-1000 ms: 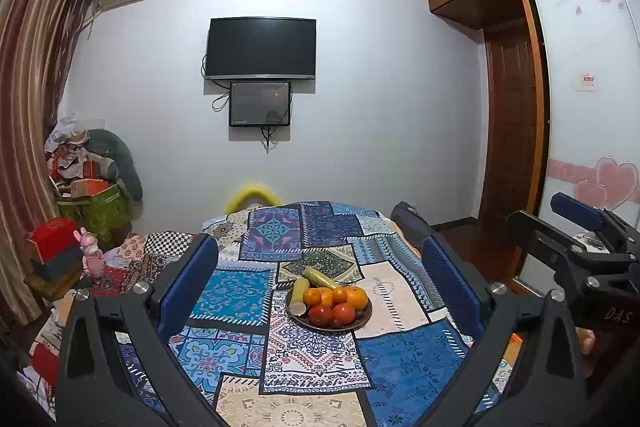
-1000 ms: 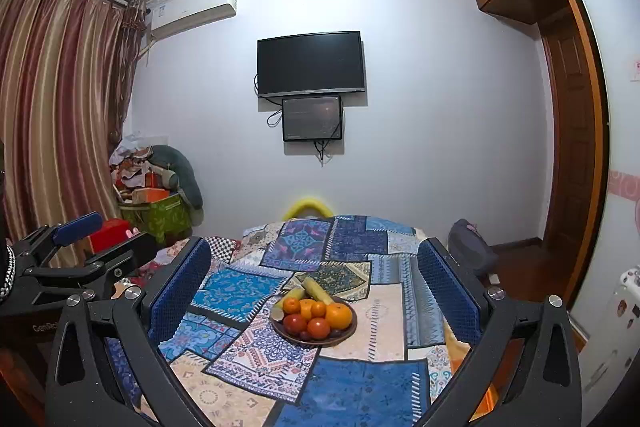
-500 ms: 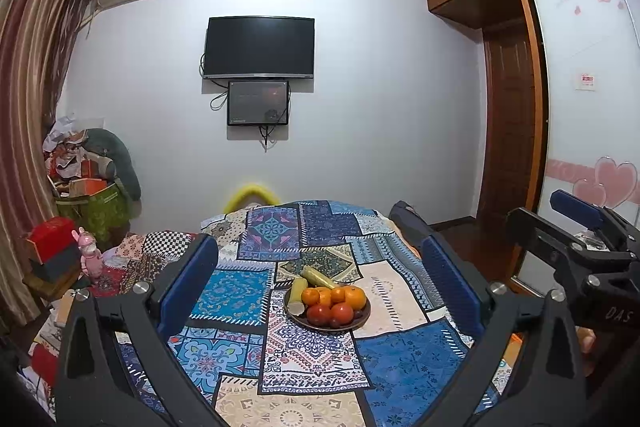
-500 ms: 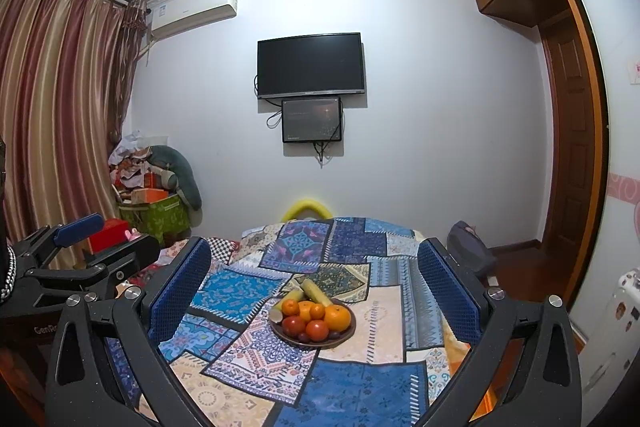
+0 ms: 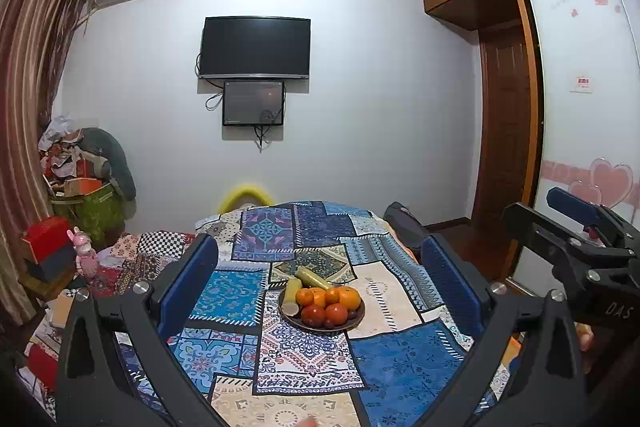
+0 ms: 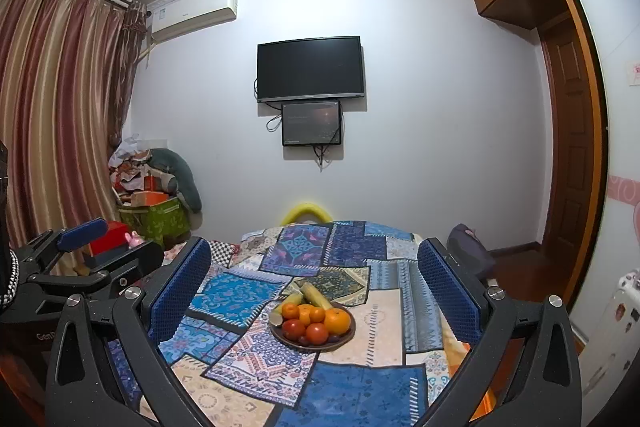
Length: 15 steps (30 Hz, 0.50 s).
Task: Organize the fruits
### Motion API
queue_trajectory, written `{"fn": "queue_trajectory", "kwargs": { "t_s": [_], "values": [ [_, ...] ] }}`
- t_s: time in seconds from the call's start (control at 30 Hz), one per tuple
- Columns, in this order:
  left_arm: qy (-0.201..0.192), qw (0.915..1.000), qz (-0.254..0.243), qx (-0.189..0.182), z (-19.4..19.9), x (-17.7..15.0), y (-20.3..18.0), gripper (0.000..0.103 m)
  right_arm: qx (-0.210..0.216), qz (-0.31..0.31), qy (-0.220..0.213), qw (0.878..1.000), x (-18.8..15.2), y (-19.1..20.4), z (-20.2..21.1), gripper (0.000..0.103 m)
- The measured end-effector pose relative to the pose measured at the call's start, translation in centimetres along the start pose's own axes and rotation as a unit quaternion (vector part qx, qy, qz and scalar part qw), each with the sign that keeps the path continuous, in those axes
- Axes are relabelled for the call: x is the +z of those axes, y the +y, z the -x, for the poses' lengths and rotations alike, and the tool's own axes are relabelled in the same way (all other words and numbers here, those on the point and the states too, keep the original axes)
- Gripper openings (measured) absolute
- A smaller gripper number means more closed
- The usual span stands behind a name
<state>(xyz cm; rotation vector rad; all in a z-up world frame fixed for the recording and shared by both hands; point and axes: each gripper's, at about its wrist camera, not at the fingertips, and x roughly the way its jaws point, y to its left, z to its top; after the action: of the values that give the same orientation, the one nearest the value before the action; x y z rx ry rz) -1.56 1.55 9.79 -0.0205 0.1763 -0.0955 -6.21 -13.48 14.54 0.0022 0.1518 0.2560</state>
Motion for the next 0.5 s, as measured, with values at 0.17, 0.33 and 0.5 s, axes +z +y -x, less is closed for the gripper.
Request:
{"fn": "queue_trajectory", "kwargs": {
  "t_s": [0.17,0.33,0.5],
  "values": [
    [0.002,1.0000,0.000,0.000,-0.01,-0.02,0.05,0.103,0.000,0.000,0.001,1.000,-0.02,-0.05,0.01,0.103],
    [0.006,1.0000,0.006,-0.003,-0.23,-0.02,0.21,0.103,-0.001,0.001,0.003,1.000,-0.03,-0.07,-0.04,0.103],
    [0.007,0.9999,0.010,-0.001,-0.36,-0.05,0.40,0.103,-0.001,0.001,0.004,1.000,-0.07,-0.06,-0.10,0.103]
  ]
}}
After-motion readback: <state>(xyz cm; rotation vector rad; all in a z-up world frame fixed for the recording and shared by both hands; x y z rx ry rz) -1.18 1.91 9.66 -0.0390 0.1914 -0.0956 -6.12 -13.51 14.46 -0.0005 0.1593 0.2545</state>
